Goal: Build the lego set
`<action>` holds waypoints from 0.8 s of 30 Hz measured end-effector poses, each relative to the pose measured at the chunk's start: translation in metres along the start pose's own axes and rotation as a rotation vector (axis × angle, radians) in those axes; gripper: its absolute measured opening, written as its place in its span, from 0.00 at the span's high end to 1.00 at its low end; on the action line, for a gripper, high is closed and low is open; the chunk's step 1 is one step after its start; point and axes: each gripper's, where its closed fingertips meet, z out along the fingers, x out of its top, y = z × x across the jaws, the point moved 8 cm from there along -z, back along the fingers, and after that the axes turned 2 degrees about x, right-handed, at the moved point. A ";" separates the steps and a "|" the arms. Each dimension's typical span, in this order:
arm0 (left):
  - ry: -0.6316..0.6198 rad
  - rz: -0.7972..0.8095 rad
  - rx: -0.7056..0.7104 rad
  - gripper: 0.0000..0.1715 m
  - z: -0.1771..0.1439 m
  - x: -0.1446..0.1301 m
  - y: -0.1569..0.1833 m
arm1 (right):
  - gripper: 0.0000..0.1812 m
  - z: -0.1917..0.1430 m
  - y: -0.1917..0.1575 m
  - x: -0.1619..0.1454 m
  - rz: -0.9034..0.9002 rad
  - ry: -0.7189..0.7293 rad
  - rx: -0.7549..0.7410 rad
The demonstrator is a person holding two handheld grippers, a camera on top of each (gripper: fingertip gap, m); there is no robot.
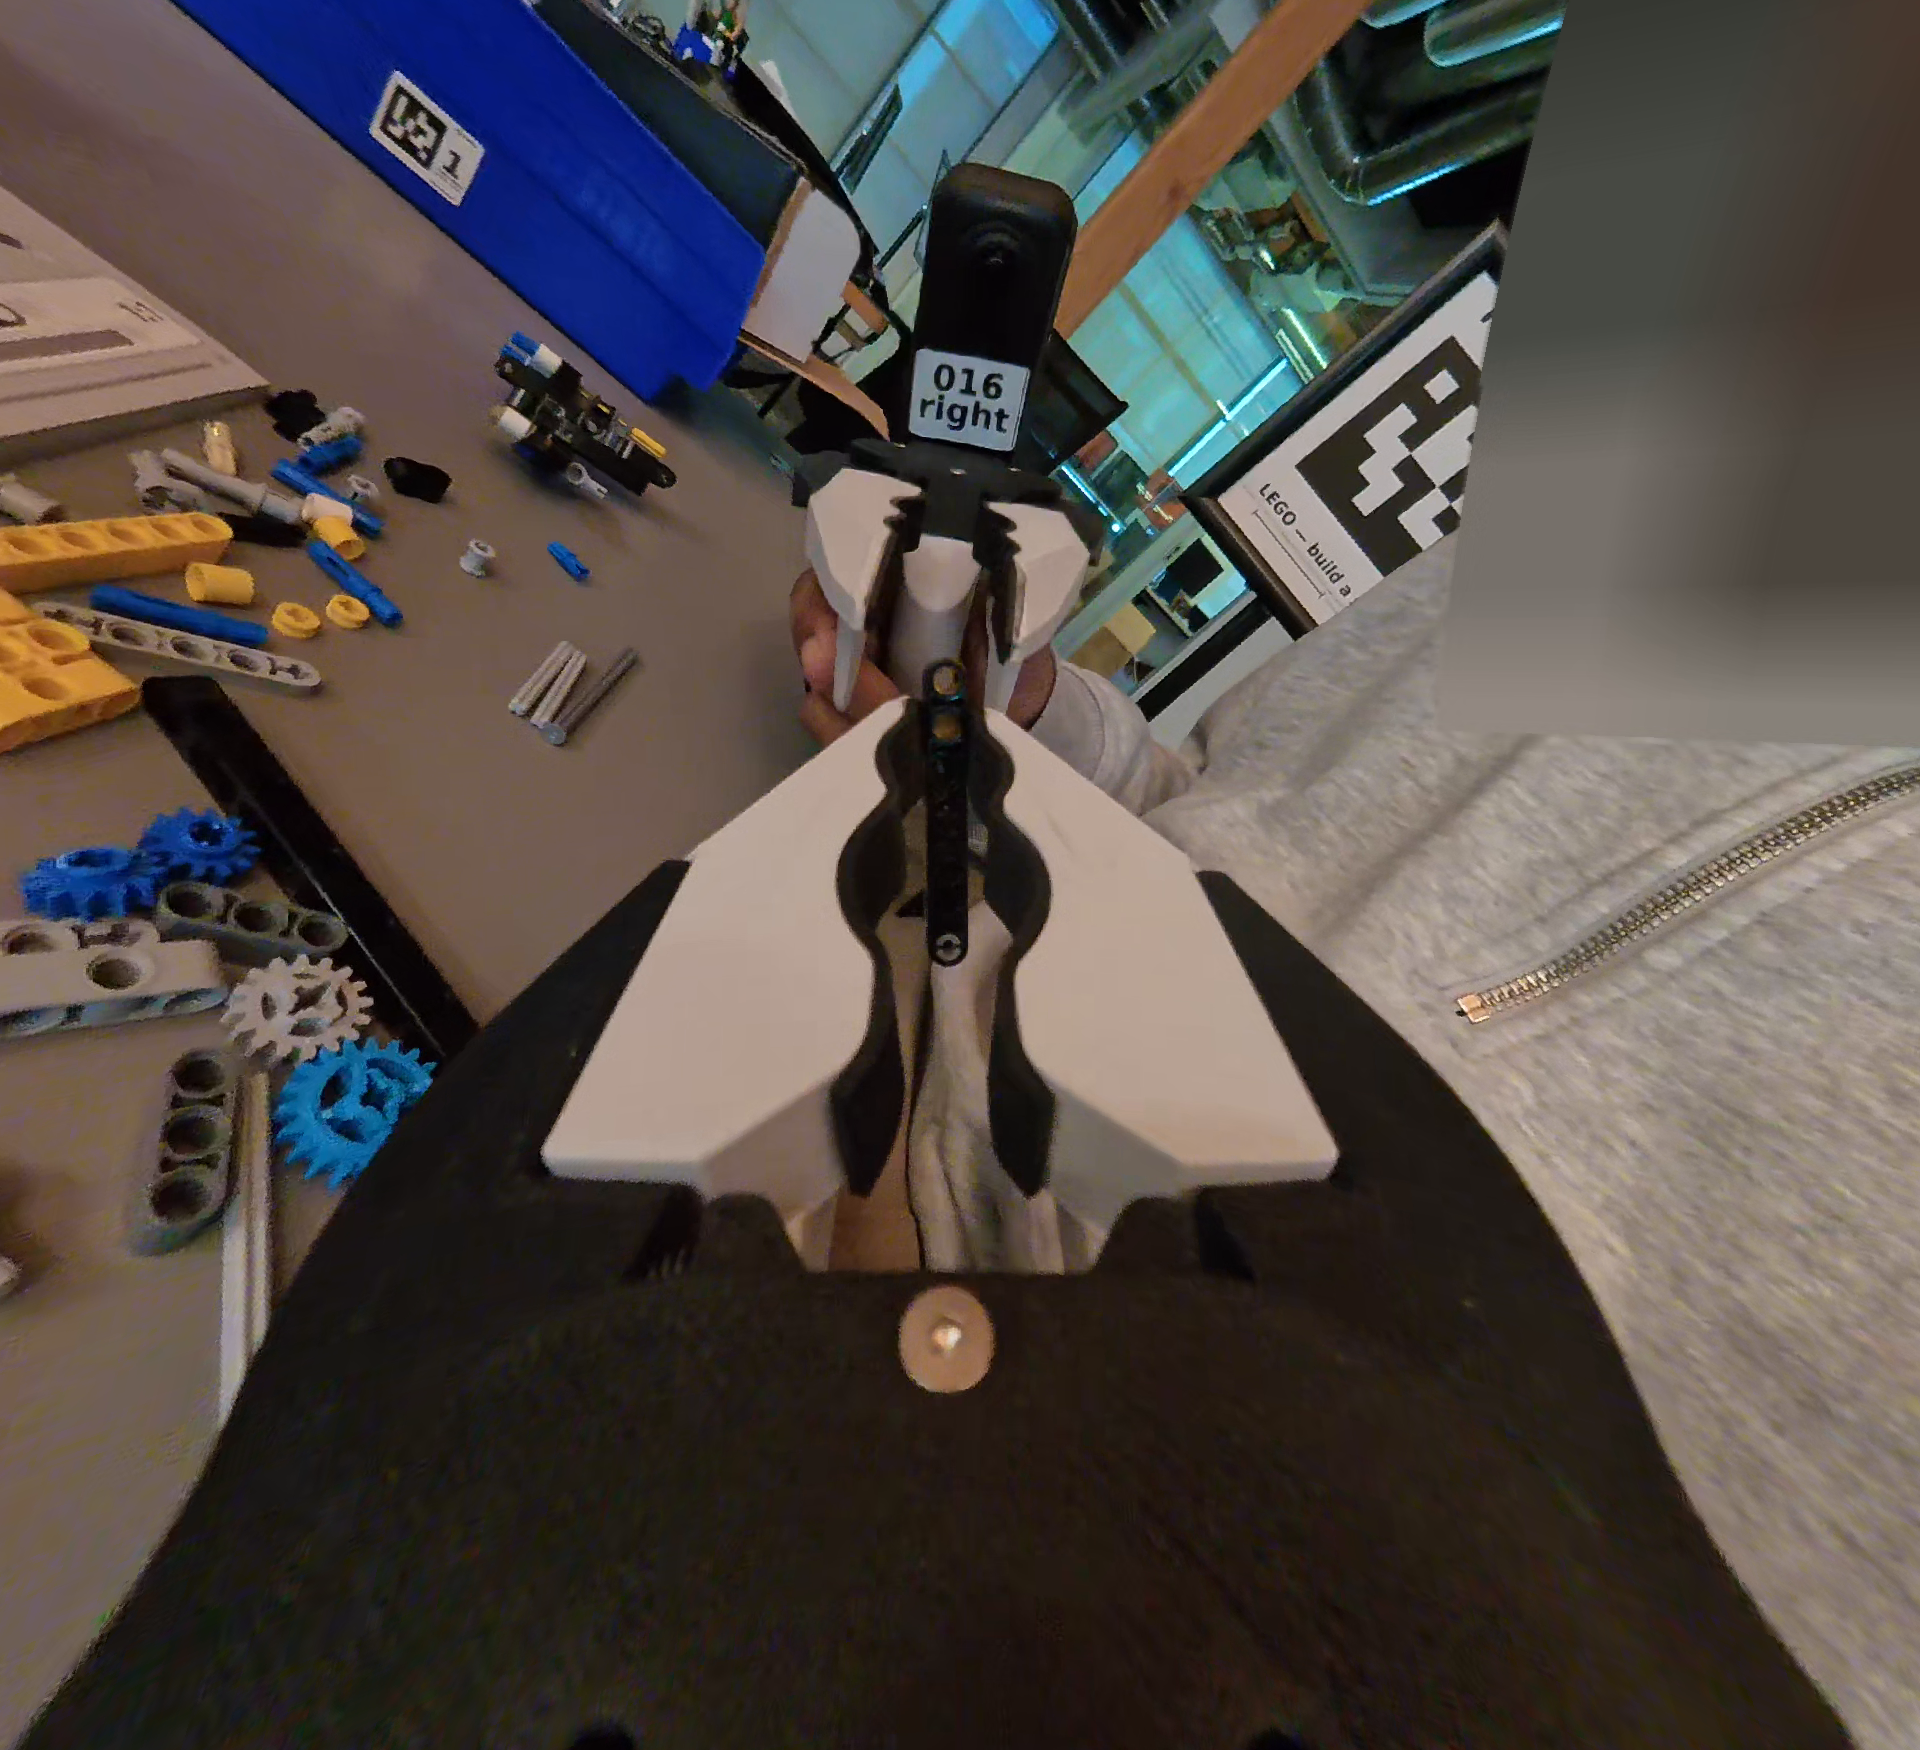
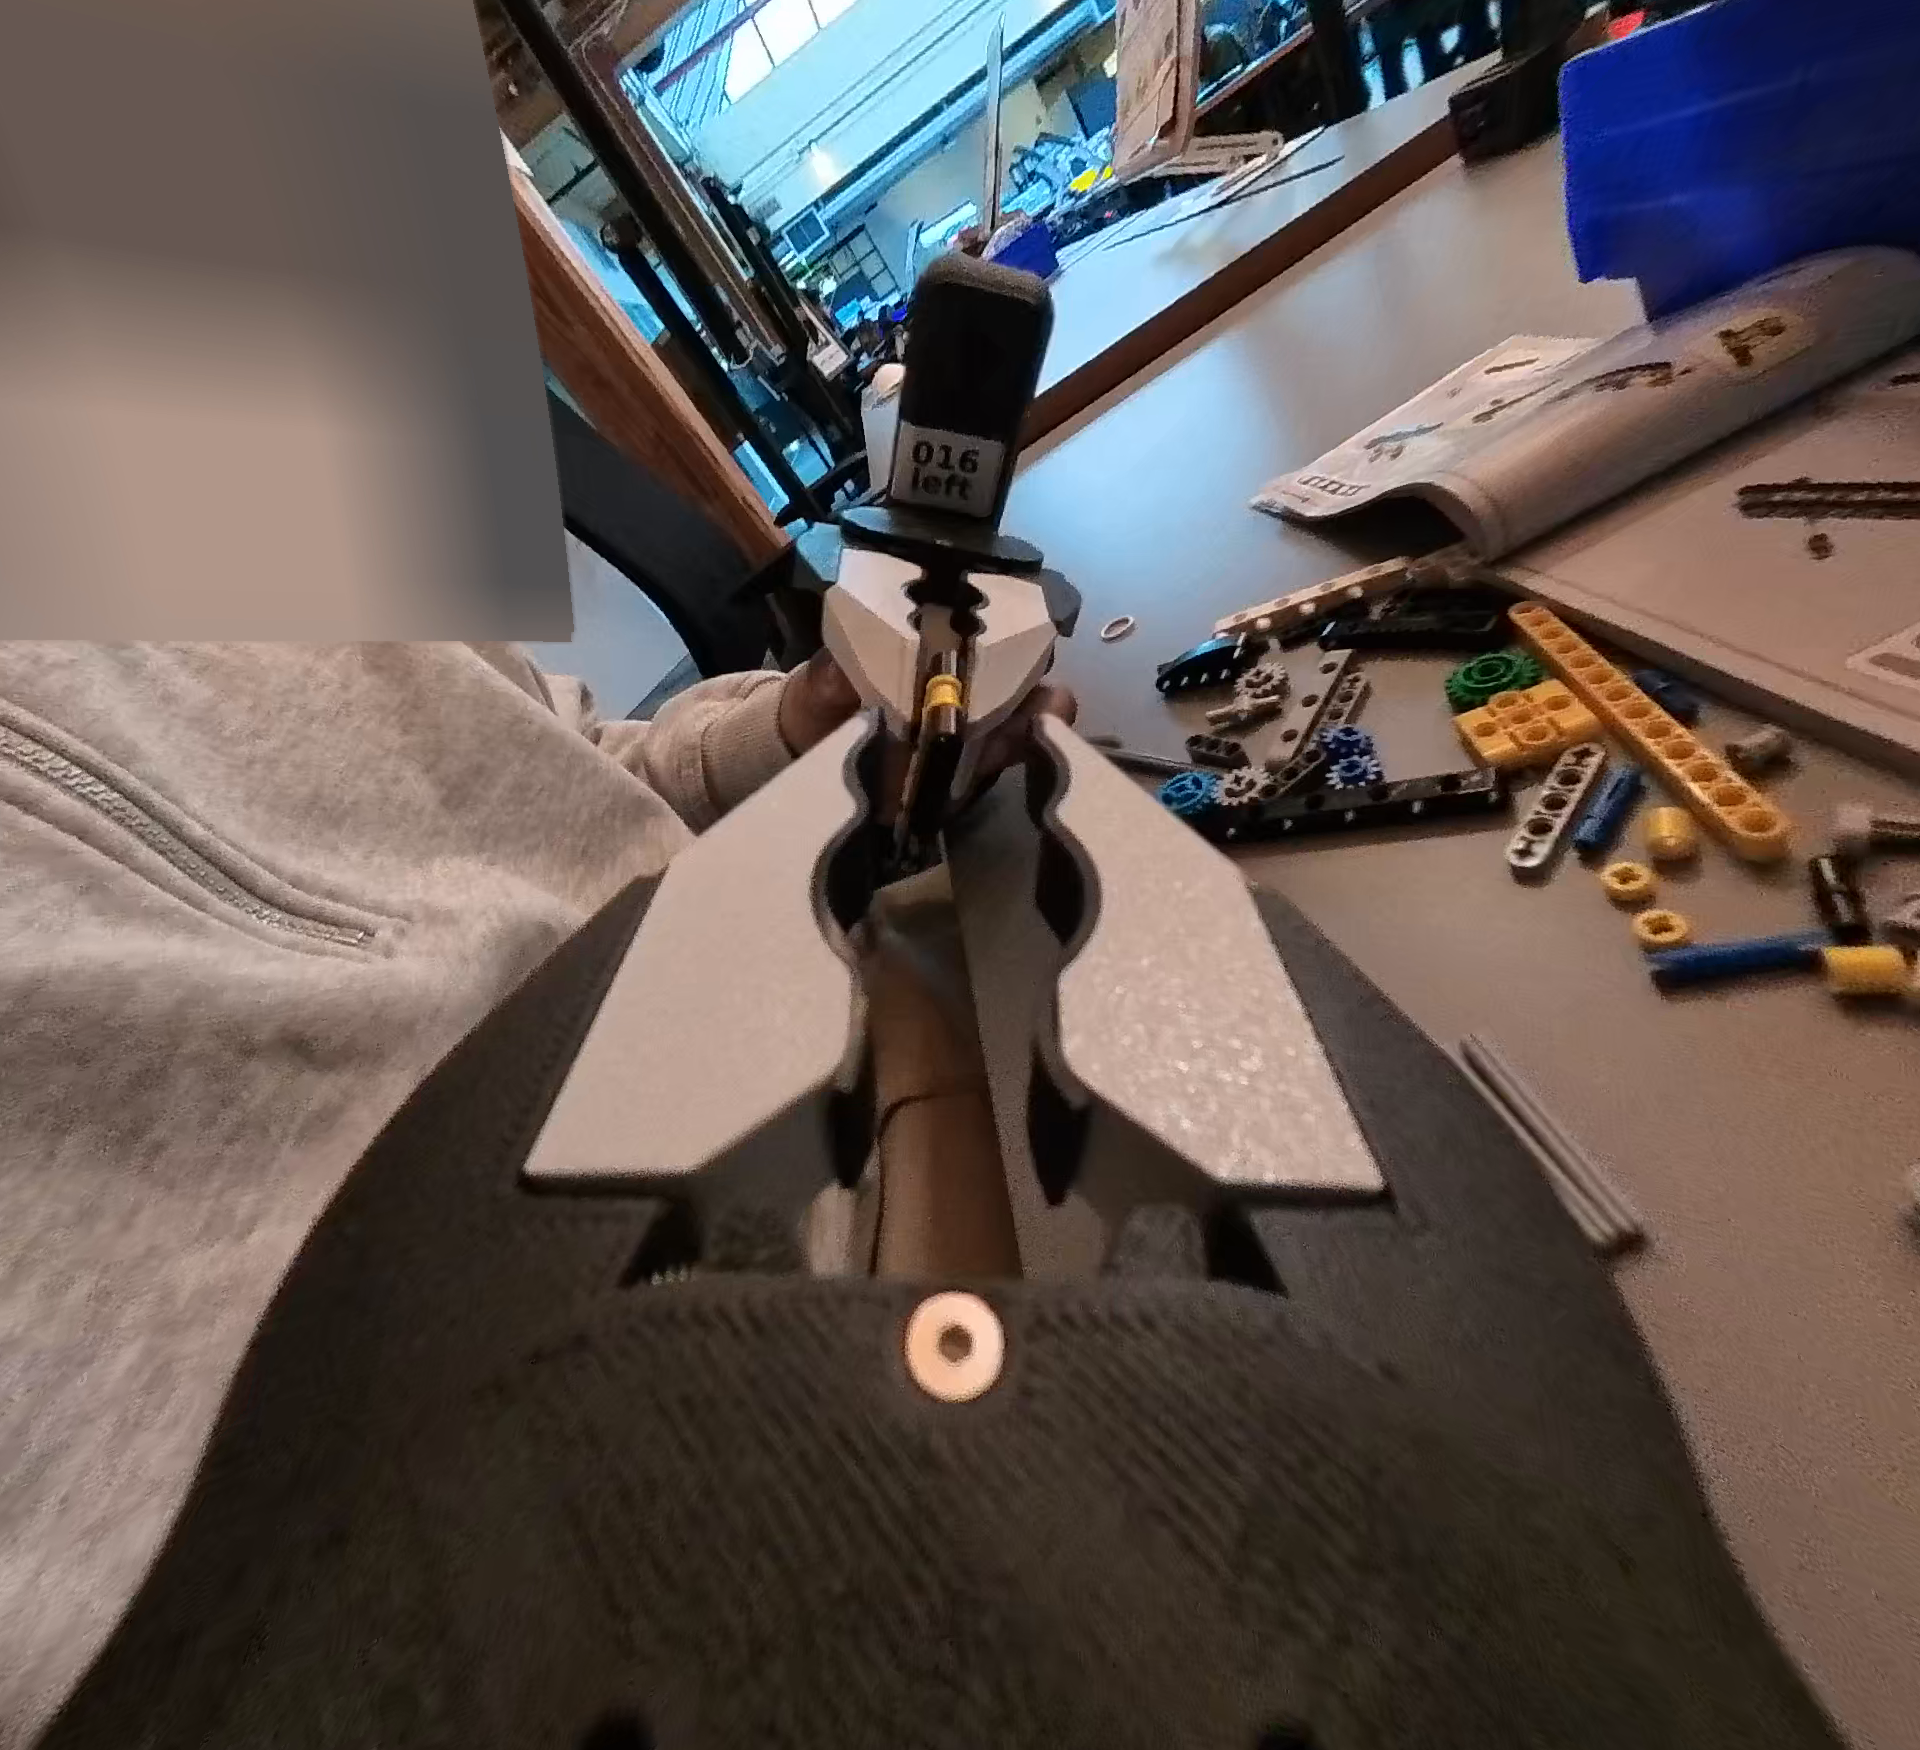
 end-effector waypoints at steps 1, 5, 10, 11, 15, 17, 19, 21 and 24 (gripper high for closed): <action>0.003 -0.004 0.000 0.96 0.000 0.000 -0.001 | 0.86 0.000 0.000 0.000 0.002 0.006 -0.001; 0.017 -0.033 -0.013 0.96 0.001 0.000 -0.002 | 0.86 0.005 0.000 -0.004 0.024 -0.008 0.008; 0.019 -0.053 -0.031 0.96 0.003 -0.002 -0.002 | 0.96 0.010 0.000 -0.007 0.034 -0.006 0.019; 0.020 -0.049 -0.033 0.96 0.003 -0.002 -0.002 | 0.97 0.010 -0.001 -0.007 0.035 -0.003 0.023; 0.027 -0.065 -0.052 0.96 0.003 -0.002 -0.002 | 0.97 0.010 -0.001 -0.007 0.046 0.005 0.031; 0.028 -0.072 -0.055 0.96 0.003 -0.002 -0.003 | 0.97 0.010 -0.002 -0.007 0.045 0.006 0.029; 0.021 -0.078 -0.043 0.96 0.003 -0.002 -0.004 | 0.97 0.010 -0.002 -0.007 0.027 -0.004 0.010; 0.018 -0.088 -0.036 0.96 0.003 -0.002 -0.005 | 0.97 0.011 -0.003 -0.006 0.005 -0.013 -0.014; 0.019 -0.086 -0.041 0.96 0.002 -0.002 -0.004 | 0.97 0.011 -0.004 -0.006 0.000 -0.012 -0.017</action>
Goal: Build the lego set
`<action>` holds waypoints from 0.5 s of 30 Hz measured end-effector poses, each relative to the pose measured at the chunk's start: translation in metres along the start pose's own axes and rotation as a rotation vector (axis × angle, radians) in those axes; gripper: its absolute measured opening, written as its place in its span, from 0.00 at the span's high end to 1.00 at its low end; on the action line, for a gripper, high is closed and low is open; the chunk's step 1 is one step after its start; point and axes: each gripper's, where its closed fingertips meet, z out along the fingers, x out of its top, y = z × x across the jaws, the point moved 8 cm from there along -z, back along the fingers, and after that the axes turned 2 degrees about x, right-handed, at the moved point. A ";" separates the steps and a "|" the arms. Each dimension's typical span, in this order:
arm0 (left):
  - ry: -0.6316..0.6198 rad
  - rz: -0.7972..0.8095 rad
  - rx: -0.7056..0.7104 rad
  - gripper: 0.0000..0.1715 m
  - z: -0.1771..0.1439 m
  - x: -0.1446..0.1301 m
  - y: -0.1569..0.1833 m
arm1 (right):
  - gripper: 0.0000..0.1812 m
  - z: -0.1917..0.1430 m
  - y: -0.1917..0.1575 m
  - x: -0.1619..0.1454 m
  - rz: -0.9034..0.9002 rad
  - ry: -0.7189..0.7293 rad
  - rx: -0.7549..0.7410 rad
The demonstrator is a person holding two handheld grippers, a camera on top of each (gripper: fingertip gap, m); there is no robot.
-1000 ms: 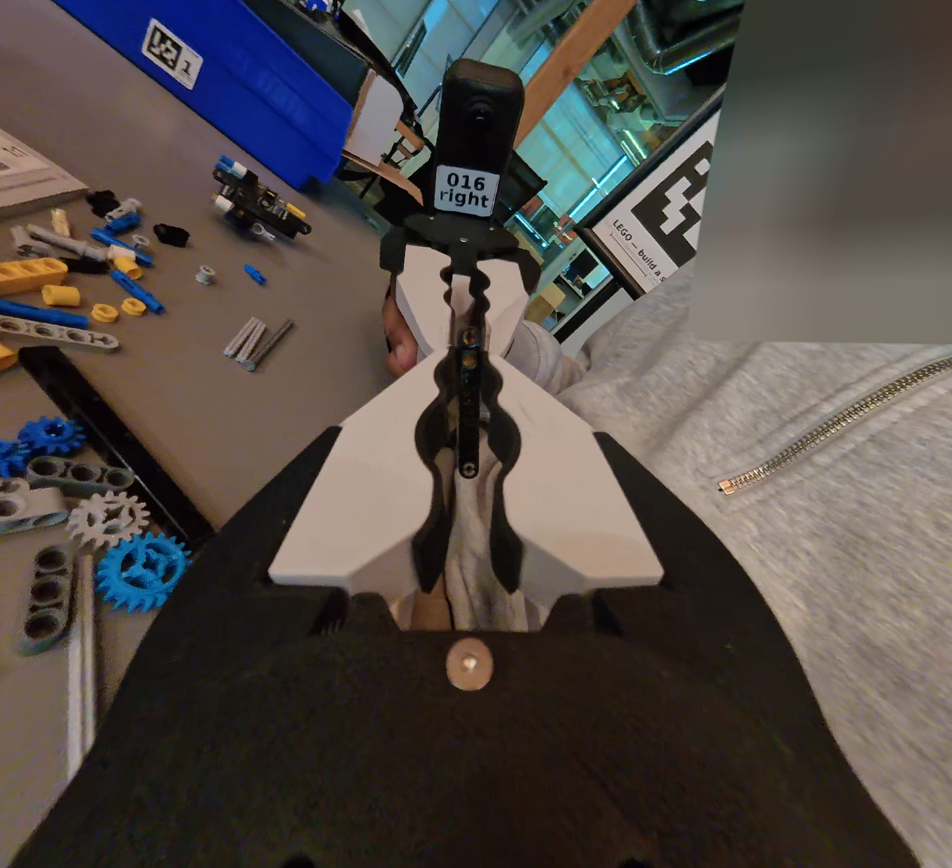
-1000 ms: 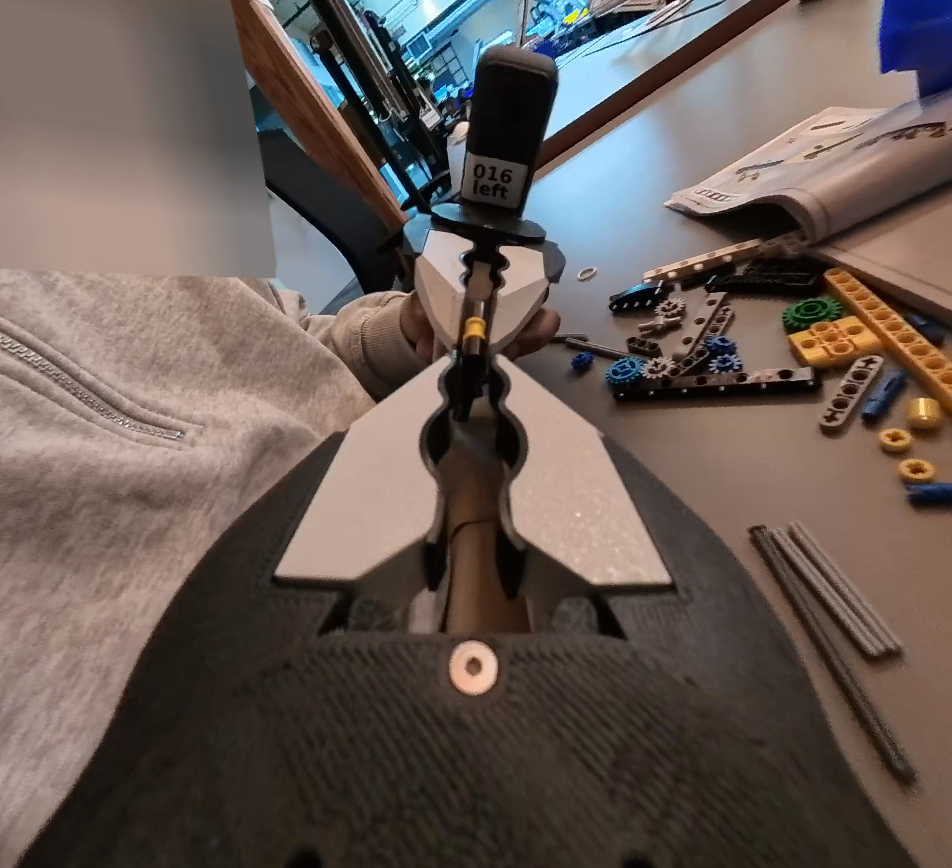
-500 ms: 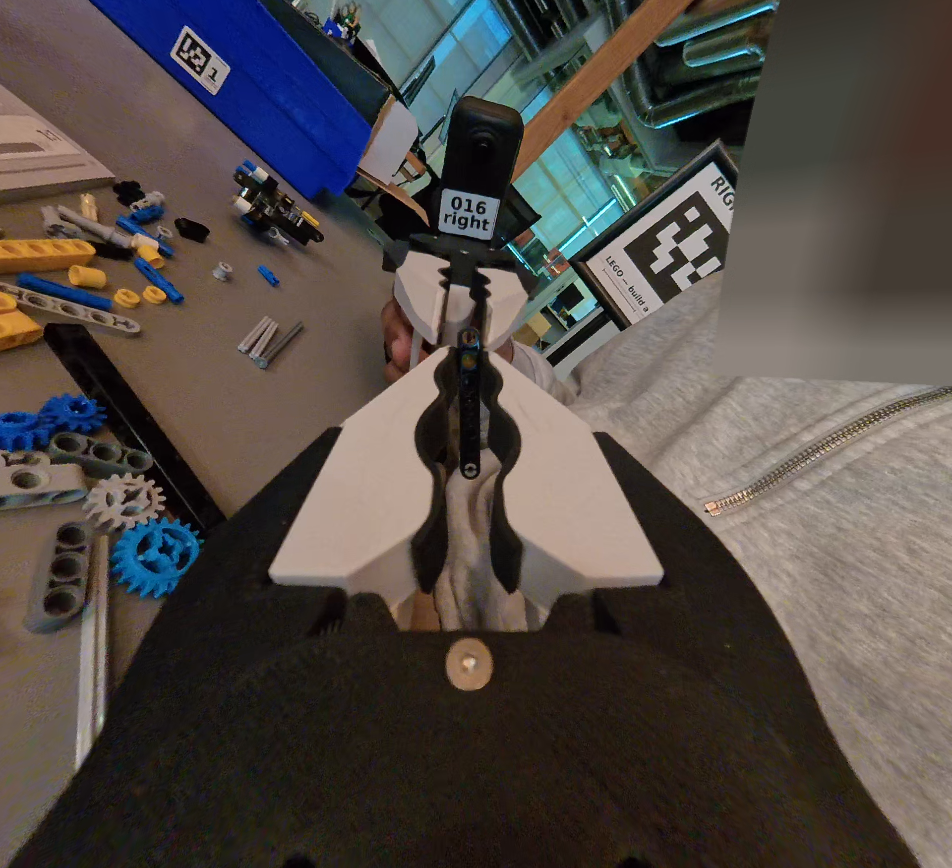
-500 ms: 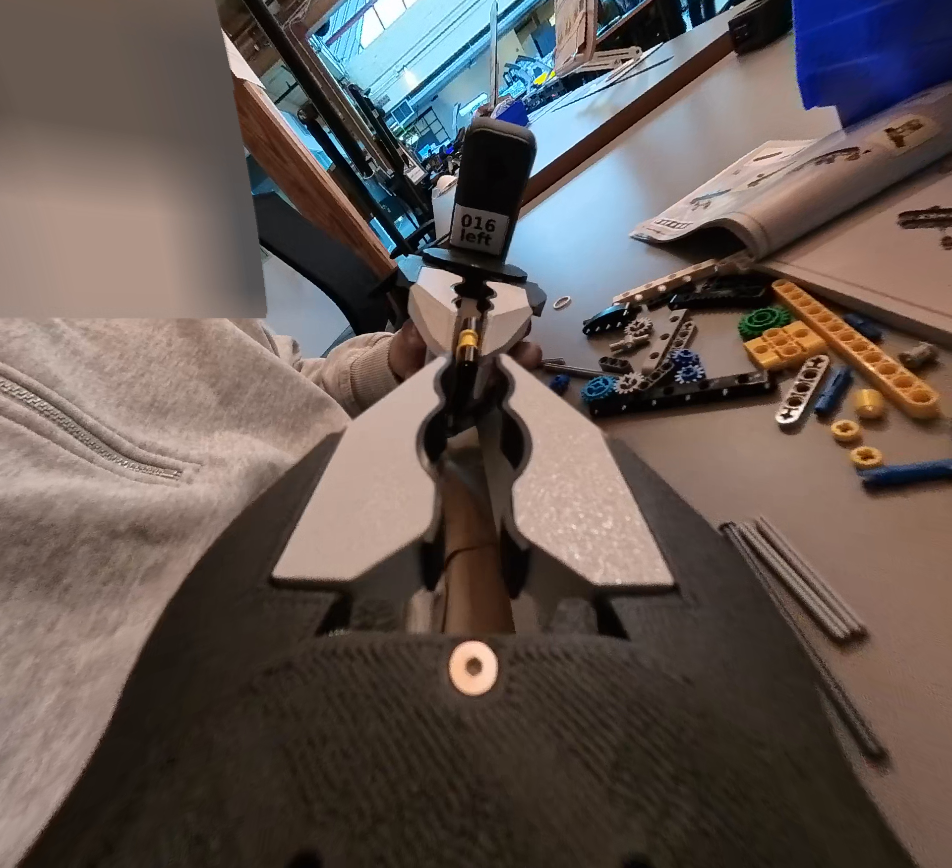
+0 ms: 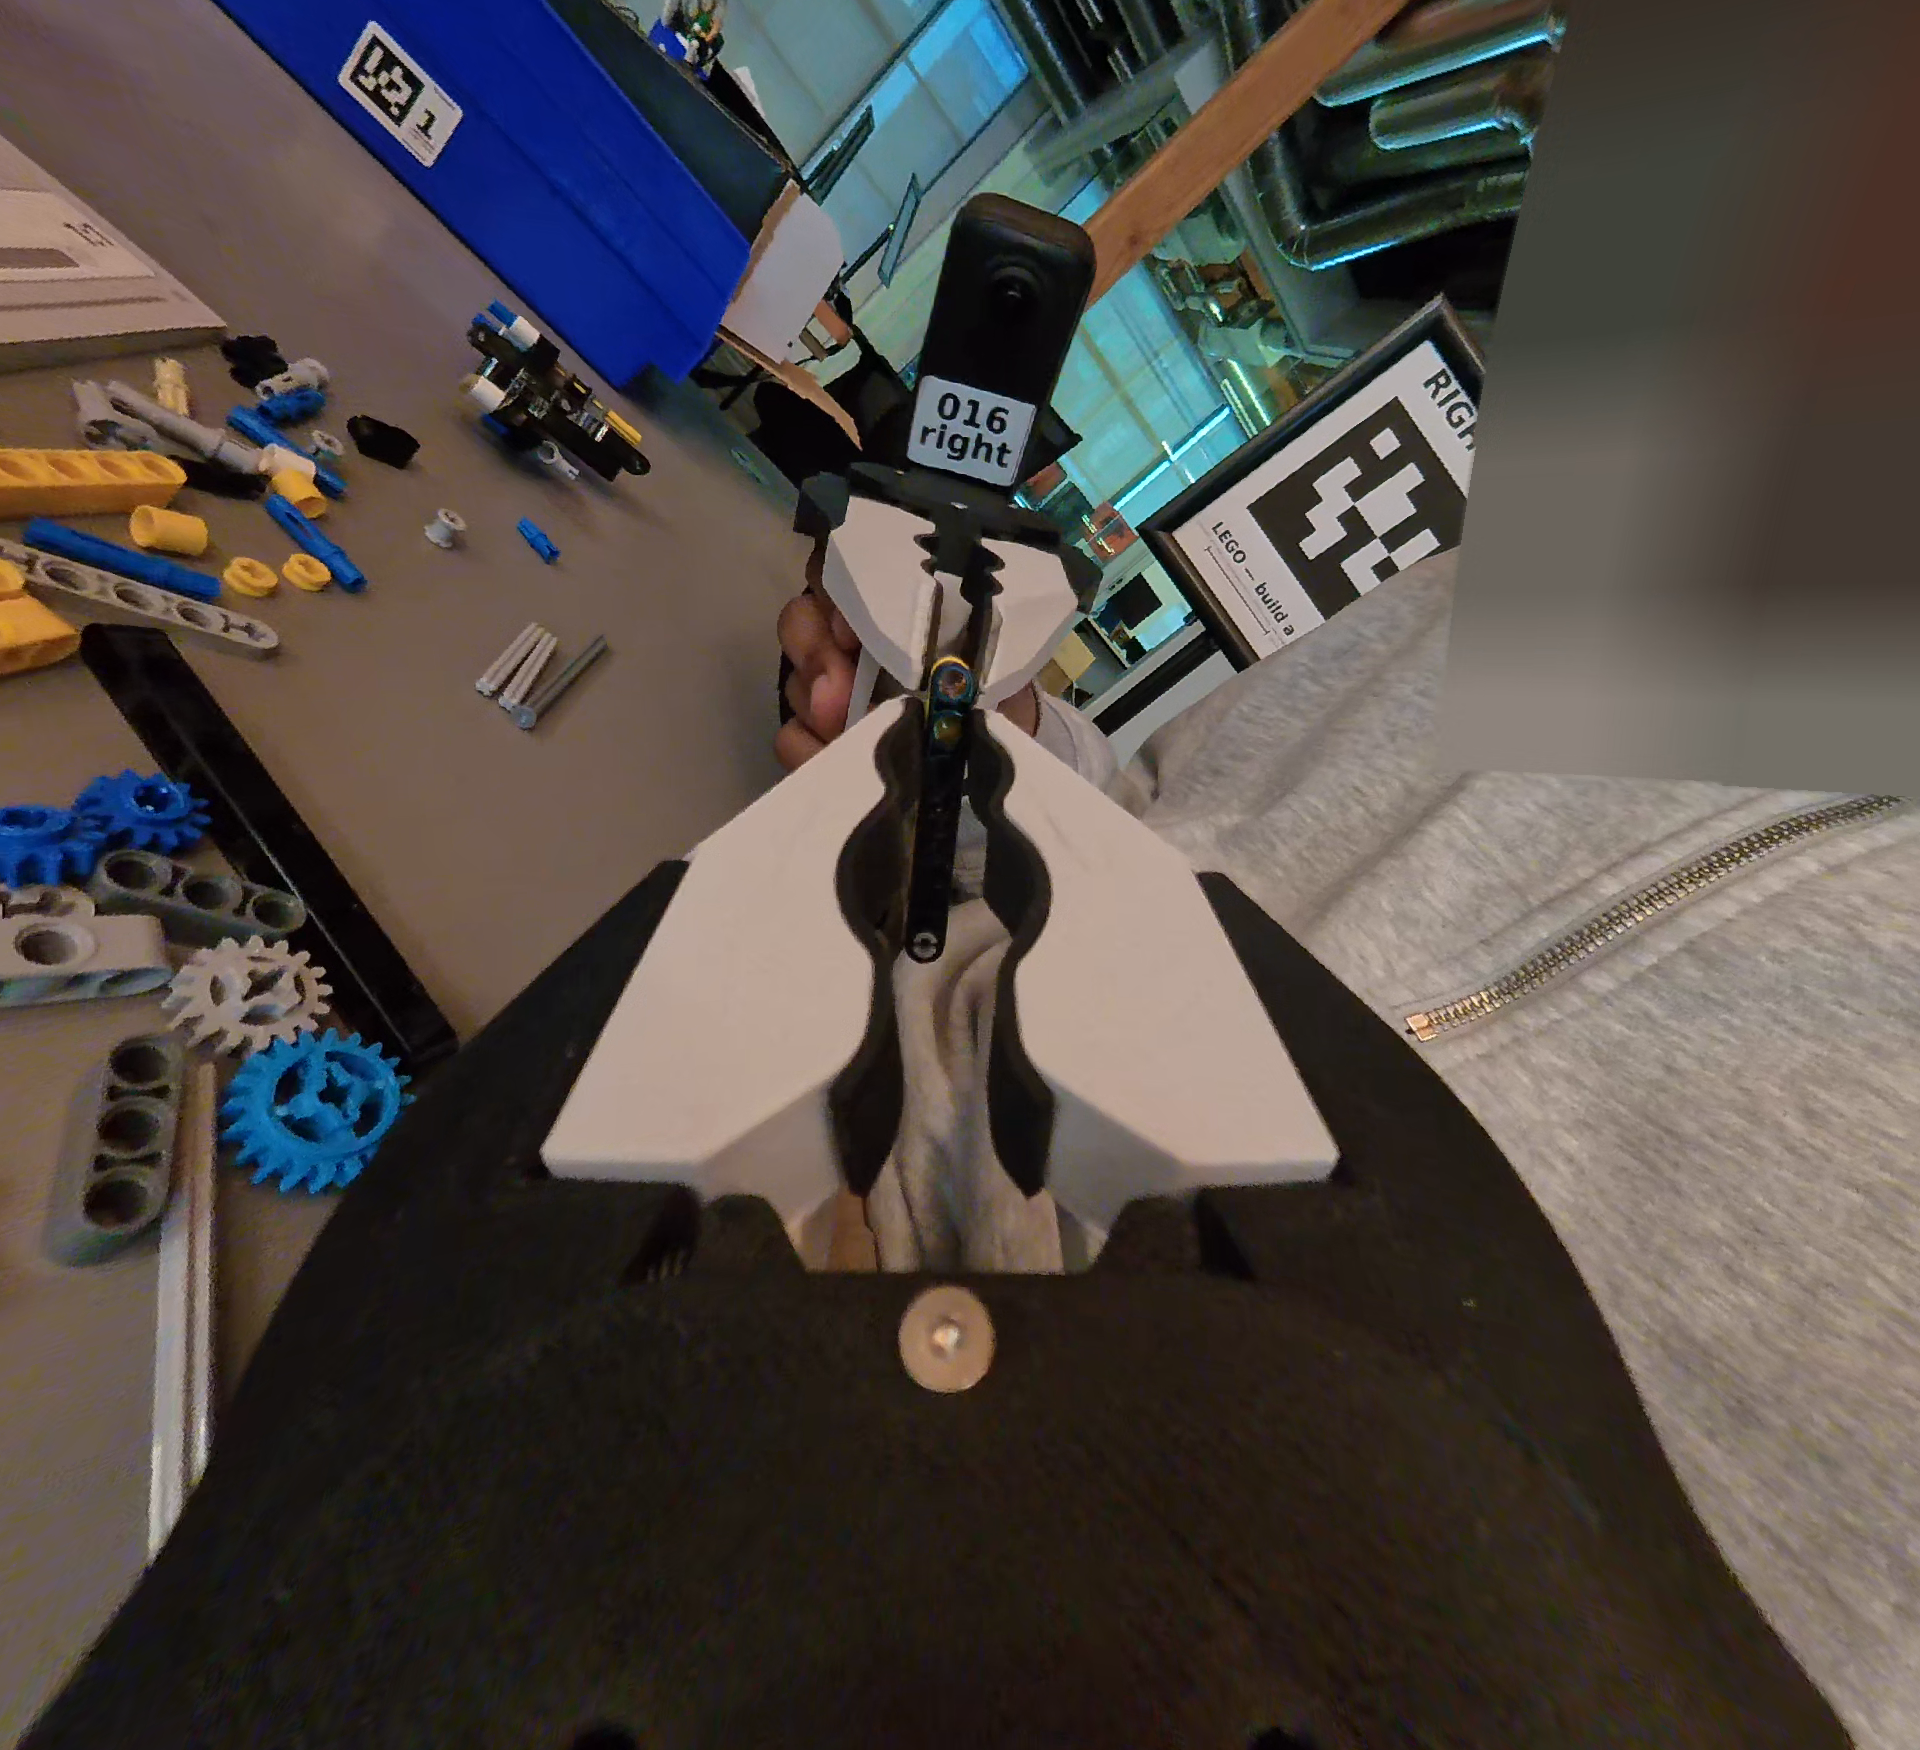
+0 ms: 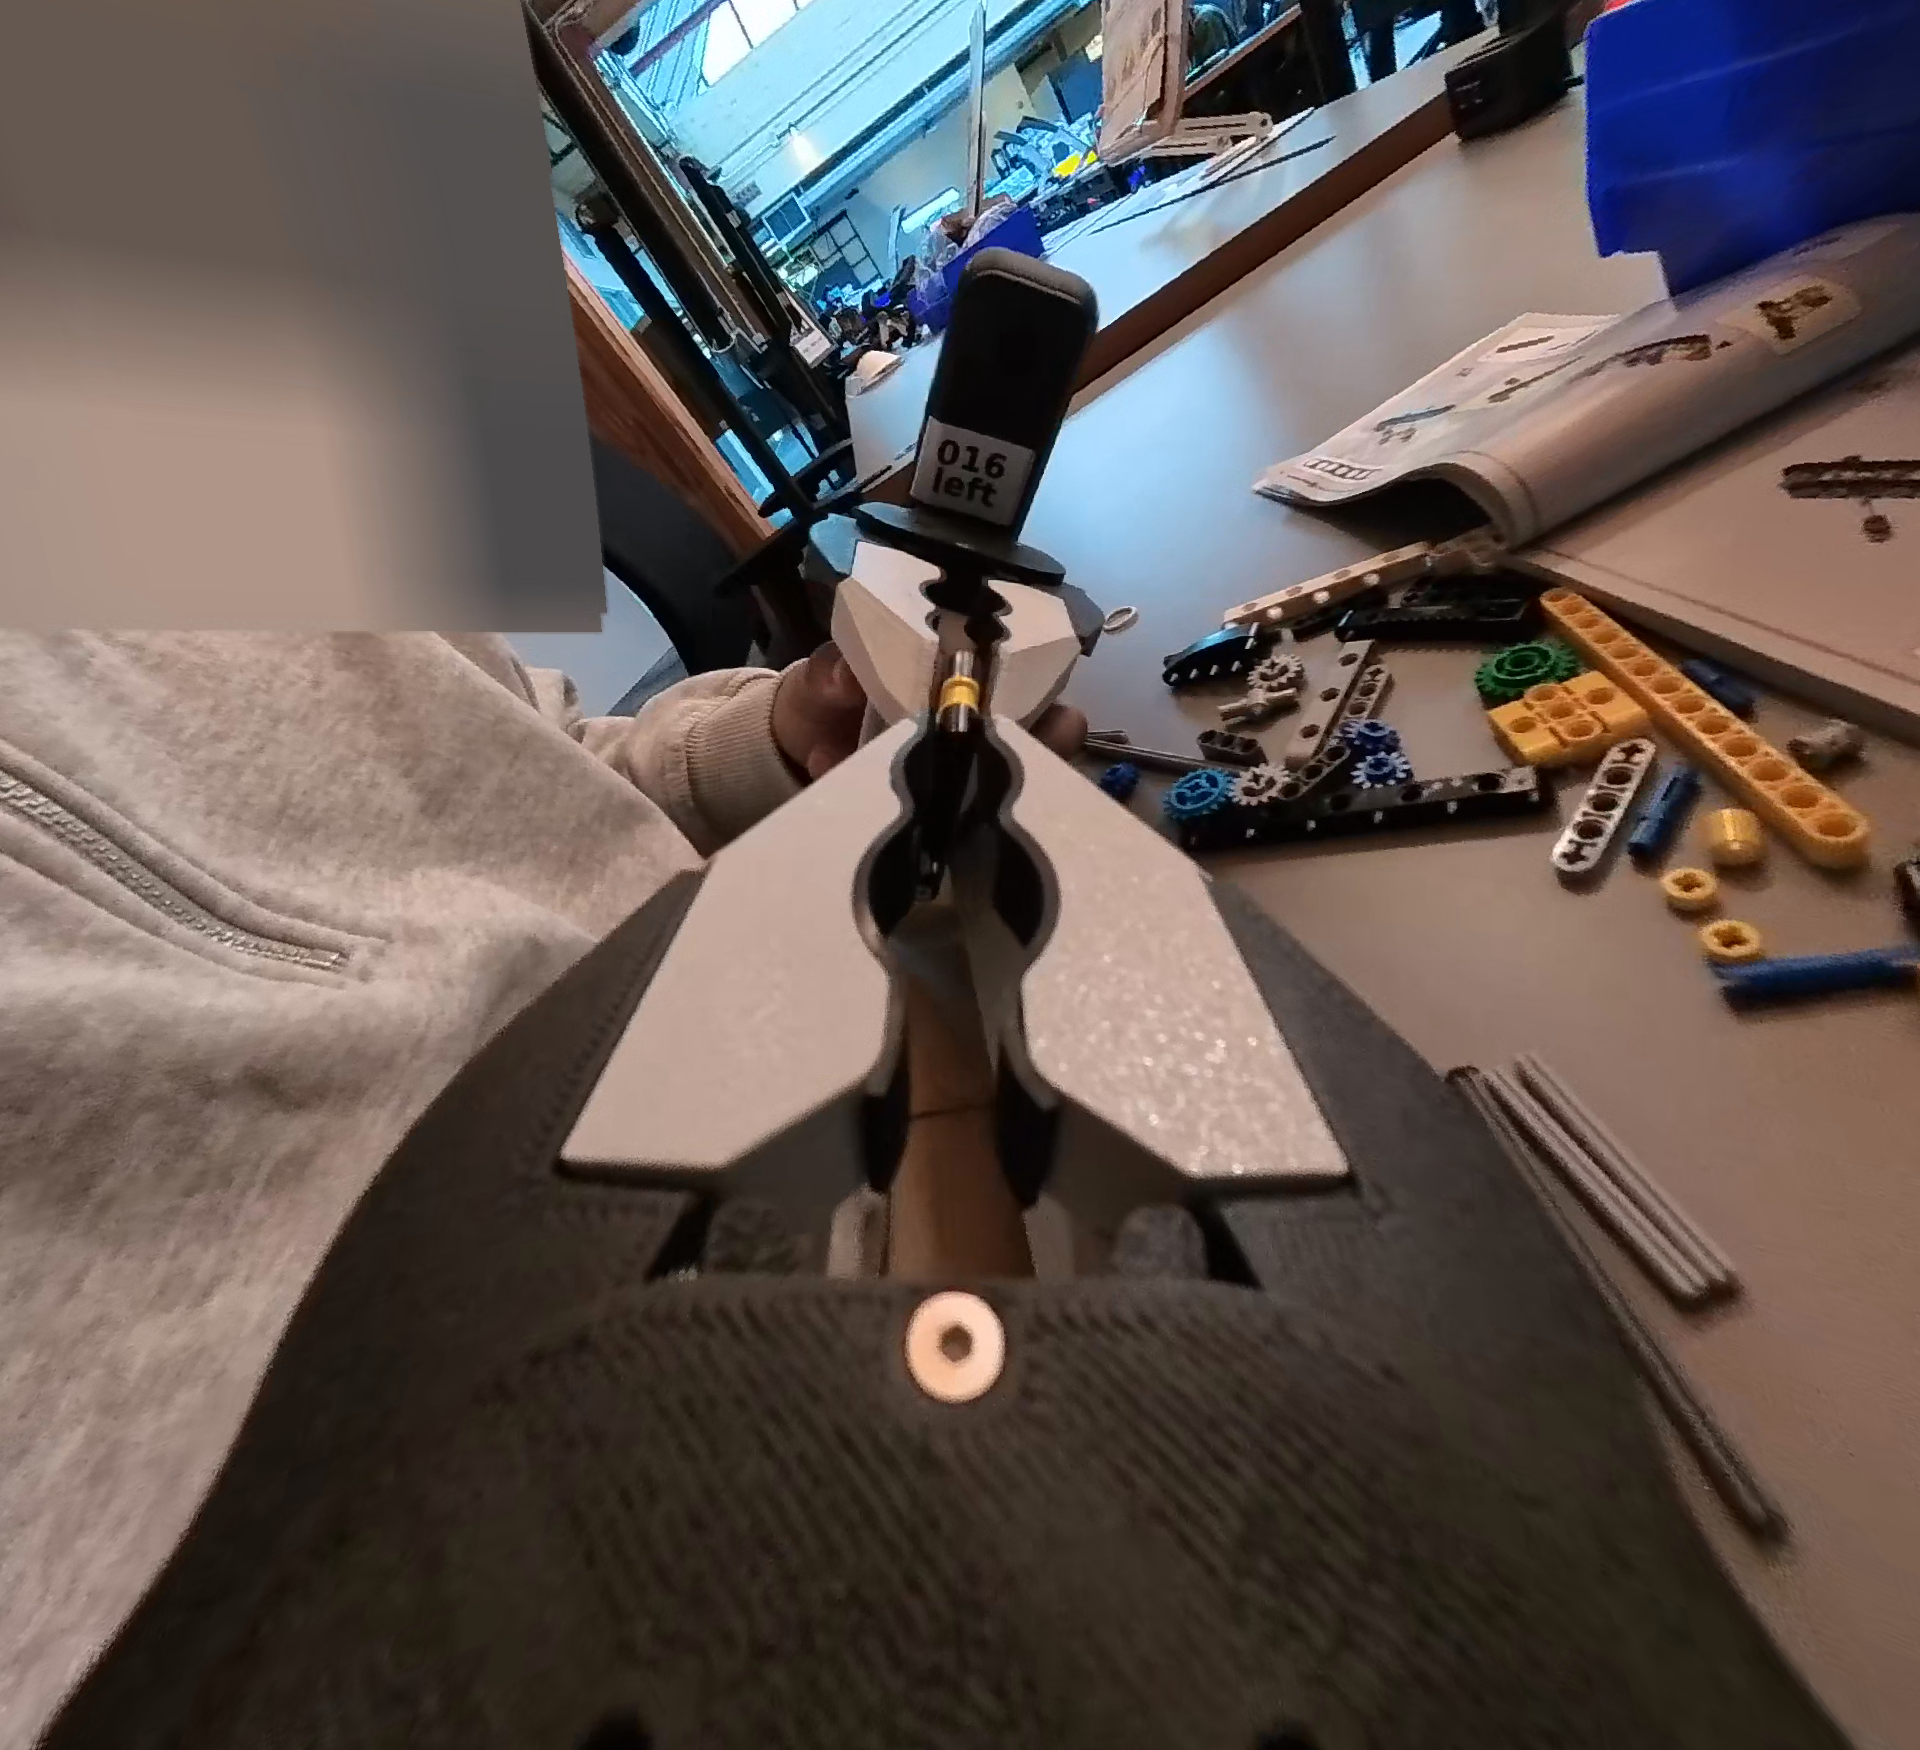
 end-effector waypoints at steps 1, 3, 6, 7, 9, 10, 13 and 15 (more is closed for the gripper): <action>0.000 -0.001 0.001 0.96 0.000 0.000 0.000 | 0.97 0.000 0.000 0.000 0.005 0.002 0.001; -0.002 -0.001 -0.001 0.96 0.000 0.000 0.000 | 0.97 0.000 0.000 0.000 0.008 0.006 0.007; 0.004 -0.005 -0.012 0.96 0.000 0.000 0.000 | 0.97 0.001 -0.001 0.001 0.007 0.015 0.013; 0.007 -0.009 -0.017 0.96 0.000 0.000 0.000 | 0.97 0.001 -0.001 0.001 0.011 0.019 0.017; 0.016 -0.010 -0.021 0.96 0.000 0.000 0.001 | 0.97 0.001 -0.001 0.001 0.016 0.026 0.021; 0.019 -0.006 -0.018 0.96 0.000 0.001 0.001 | 0.96 0.001 0.000 0.002 0.010 0.021 0.016; 0.063 -0.020 -0.030 0.96 -0.003 0.004 0.002 | 0.80 -0.011 0.003 0.009 -0.091 -0.004 -0.107; 0.077 -0.053 -0.068 0.96 -0.007 0.007 0.003 | 0.75 -0.031 0.008 0.019 -0.200 -0.030 -0.262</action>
